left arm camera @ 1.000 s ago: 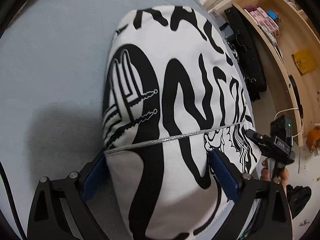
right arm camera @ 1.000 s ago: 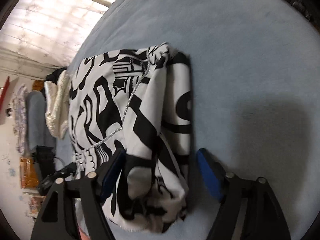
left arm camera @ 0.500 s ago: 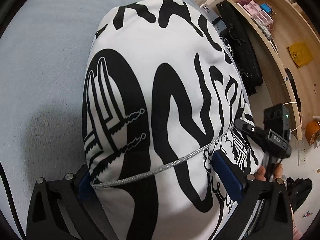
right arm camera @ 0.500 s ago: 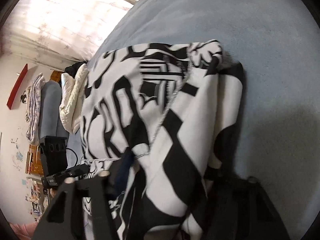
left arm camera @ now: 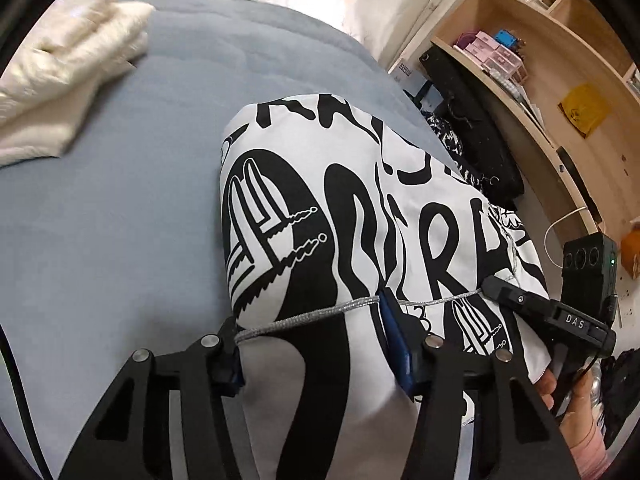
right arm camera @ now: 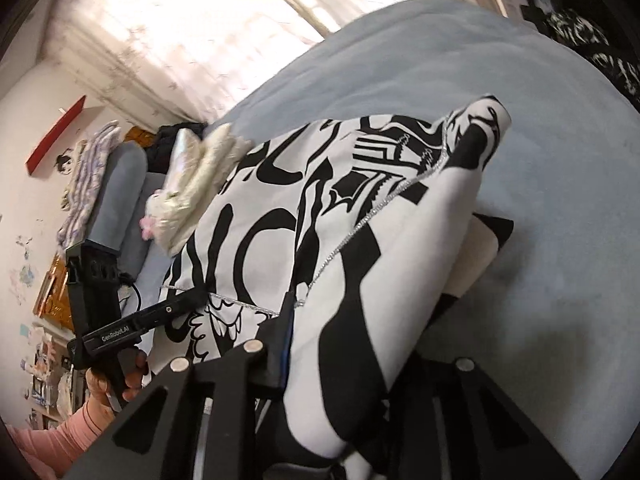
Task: Fold large clothes
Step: 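Grasp the folded jacket with both grippers and lift it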
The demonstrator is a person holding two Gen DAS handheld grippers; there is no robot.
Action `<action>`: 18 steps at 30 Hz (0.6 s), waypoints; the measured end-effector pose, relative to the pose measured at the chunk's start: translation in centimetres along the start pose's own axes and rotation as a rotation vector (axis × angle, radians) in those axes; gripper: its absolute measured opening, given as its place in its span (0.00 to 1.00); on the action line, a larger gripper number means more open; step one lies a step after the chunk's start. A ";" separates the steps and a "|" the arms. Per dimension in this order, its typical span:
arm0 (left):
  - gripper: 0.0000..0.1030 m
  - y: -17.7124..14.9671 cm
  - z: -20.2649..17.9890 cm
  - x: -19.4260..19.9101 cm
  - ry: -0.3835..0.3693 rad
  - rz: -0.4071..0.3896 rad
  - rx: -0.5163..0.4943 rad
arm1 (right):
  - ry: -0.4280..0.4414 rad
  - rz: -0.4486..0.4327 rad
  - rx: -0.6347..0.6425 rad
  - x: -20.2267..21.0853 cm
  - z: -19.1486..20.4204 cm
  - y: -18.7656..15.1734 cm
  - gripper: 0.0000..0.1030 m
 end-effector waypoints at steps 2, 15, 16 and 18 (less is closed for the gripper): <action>0.52 0.4 1.1 3.3 0.009 -0.017 0.002 | 0.026 -0.003 0.016 -0.1 2.8 -0.1 0.23; 0.52 13.4 14.3 23.8 0.178 -0.216 0.011 | 0.264 -0.056 0.180 -3.7 12.4 3.5 0.23; 0.52 15.3 15.3 24.8 0.192 -0.231 0.004 | 0.281 -0.066 0.183 -4.9 14.4 5.0 0.23; 0.52 19.2 17.5 26.3 0.217 -0.256 -0.016 | 0.301 -0.091 0.197 -7.0 17.8 7.9 0.23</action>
Point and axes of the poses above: each gripper's, at about its wrist camera, not at the fingertips, and x roughly against the way its jaws point, z to its left, y to its top, the point moved 9 cm from there along -x, roughly the way its jaws point, and after that the axes turned 5 degrees about -z, right-handed, at the moved point
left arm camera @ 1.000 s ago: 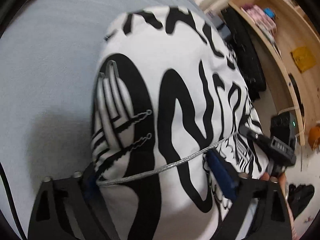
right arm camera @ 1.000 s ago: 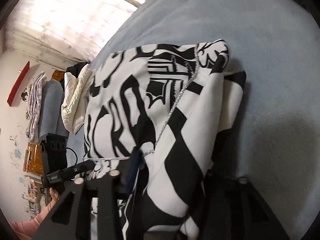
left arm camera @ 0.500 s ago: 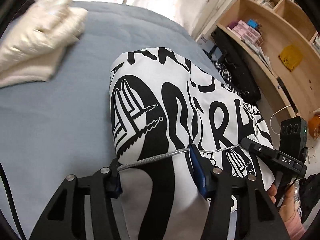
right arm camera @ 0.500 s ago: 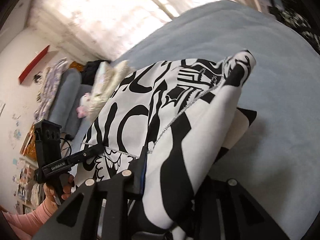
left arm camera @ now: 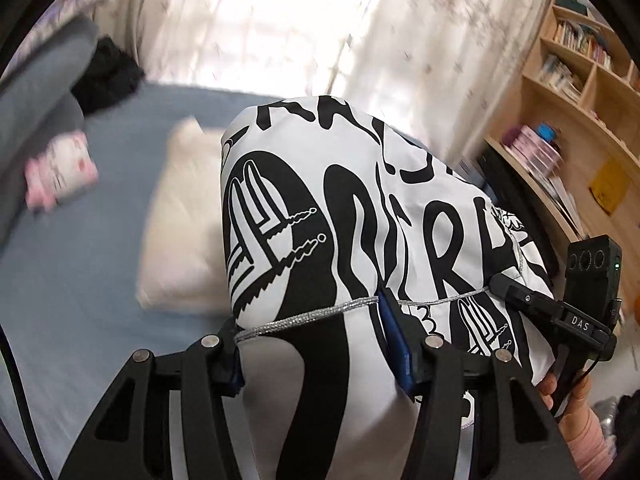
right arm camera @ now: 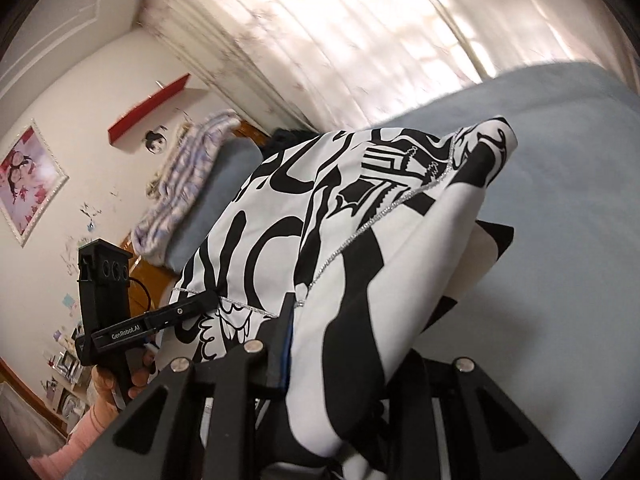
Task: Fold large clothes
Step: 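Grasp the folded jacket with both grippers and lift it, then place the folded jacket on top of the cream pillow and release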
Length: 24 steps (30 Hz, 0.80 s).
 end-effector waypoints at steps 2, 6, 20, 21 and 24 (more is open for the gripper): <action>0.52 4.3 2.3 -1.0 0.016 -0.016 -0.017 | 0.016 -0.028 -0.001 -3.6 1.3 3.4 0.23; 0.52 10.7 6.9 -4.3 0.036 -0.015 -0.035 | 0.041 -0.067 -0.041 -10.5 1.5 8.3 0.23; 0.67 10.6 19.7 -24.4 0.179 0.116 0.073 | -0.006 -0.014 -0.318 -27.9 -11.0 4.8 0.32; 0.68 10.2 20.4 -24.5 0.193 0.103 0.090 | -0.004 -0.009 -0.330 -28.3 -11.6 4.3 0.33; 0.76 10.2 22.3 -24.5 0.296 0.064 0.082 | -0.002 0.005 -0.327 -29.1 -12.4 3.4 0.38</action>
Point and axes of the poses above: each gripper's, at about its wrist camera, not at the fingertips, and x roughly against the way its jaws point, z to its left, y to its top, the point moved 9 cm from there along -x, roughly the way its jaws point, and after that the axes turned 5 degrees about -z, right-handed, at the moved point
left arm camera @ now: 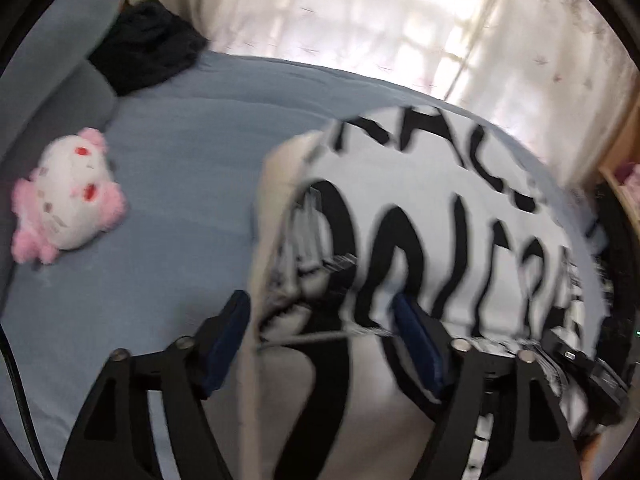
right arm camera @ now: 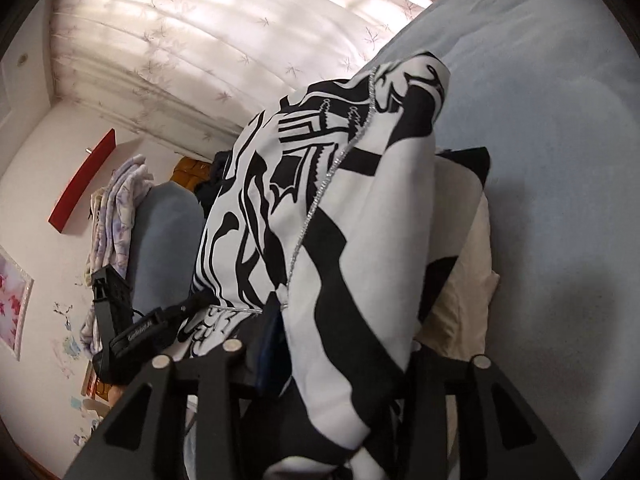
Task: Fold large clothes
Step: 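Place the folded jacket on top of the cream pillow and release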
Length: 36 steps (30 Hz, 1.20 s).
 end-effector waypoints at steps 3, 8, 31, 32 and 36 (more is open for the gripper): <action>0.79 -0.1 1.3 -0.3 0.049 -0.011 0.033 | 0.008 0.002 -0.006 -0.5 -0.3 -0.4 0.40; 0.84 -0.3 1.4 -0.6 0.120 -0.062 -0.003 | -0.011 -0.010 -0.023 -0.8 -1.6 -0.7 0.50; 0.95 -8.2 -7.9 15.2 0.043 -0.080 -0.041 | -0.278 0.092 0.164 17.2 5.1 -4.7 0.86; 0.95 -8.9 -8.8 16.3 0.034 -0.077 -0.050 | -0.278 0.094 0.171 18.2 5.6 -5.1 0.86; 0.95 -12.0 -12.2 20.9 -0.001 -0.056 -0.077 | -0.296 0.121 0.205 22.7 7.8 -7.3 0.86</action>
Point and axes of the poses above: each gripper's, at about its wrist camera, not at the fingertips, and x roughly against the way its jaws point, z to its left, y to its top, the point moved 9 cm from there along -x, roughly the way its jaws point, and after that the axes turned 5 degrees about -z, right-handed, at the moved point
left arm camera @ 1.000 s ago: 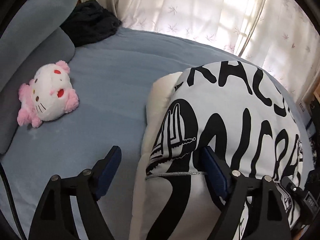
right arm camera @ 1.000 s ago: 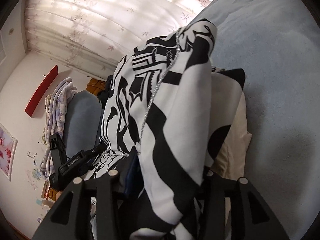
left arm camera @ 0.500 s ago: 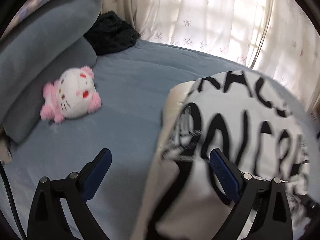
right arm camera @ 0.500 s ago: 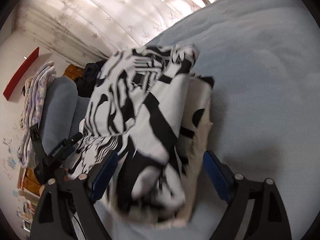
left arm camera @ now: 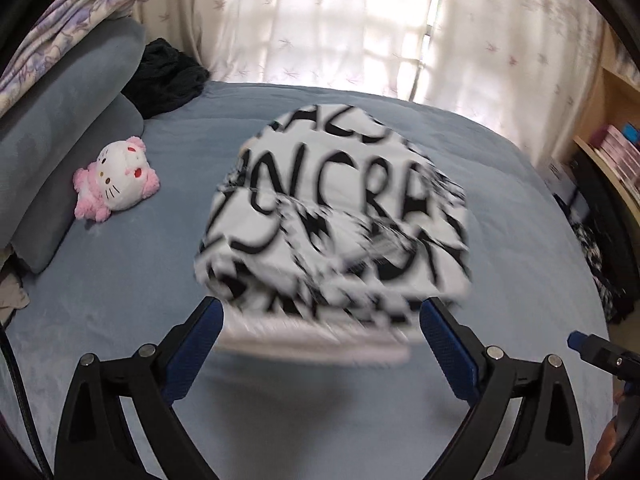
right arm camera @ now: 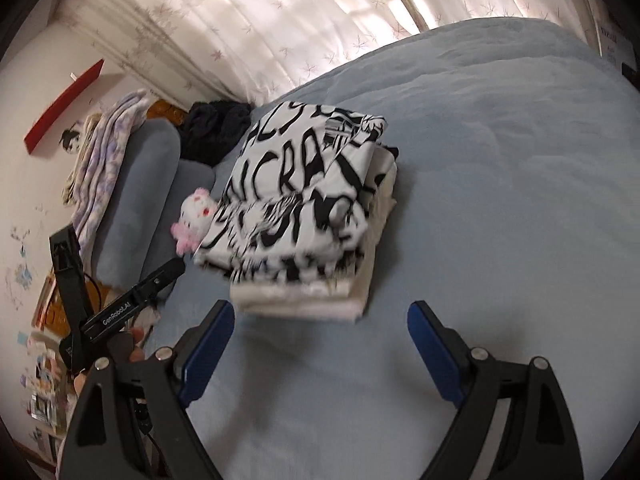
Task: Fold large clothes
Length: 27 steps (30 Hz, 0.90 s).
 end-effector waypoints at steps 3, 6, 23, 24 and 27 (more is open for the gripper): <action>0.95 -1.8 -2.6 3.6 -0.035 -0.003 -0.032 | -0.029 0.008 0.045 3.3 1.0 -1.7 0.86; 0.95 -3.3 -4.8 6.5 -0.059 -0.012 -0.056 | -0.039 -0.002 0.071 6.7 1.5 -3.1 0.86; 0.96 -14.6 -11.9 14.5 -0.039 -0.091 -0.131 | -0.231 -0.131 0.125 16.1 -2.8 -11.9 0.86; 0.96 -15.4 -12.1 14.5 -0.025 -0.093 -0.137 | -0.244 -0.141 0.126 16.2 -3.3 -12.2 0.86; 0.96 -17.5 -12.8 14.3 -0.012 -0.089 -0.141 | -0.290 -0.173 0.118 16.8 -4.7 -13.7 0.86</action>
Point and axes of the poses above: each gripper's, at about its wrist camera, not at the fingertips, and x roughly against the way its jaws point, z to its left, y to its top, the point moved 9 cm from there along -x, roughly the way its jaws point, and after that the axes turned 5 degrees about -z, right-handed, at the moved point
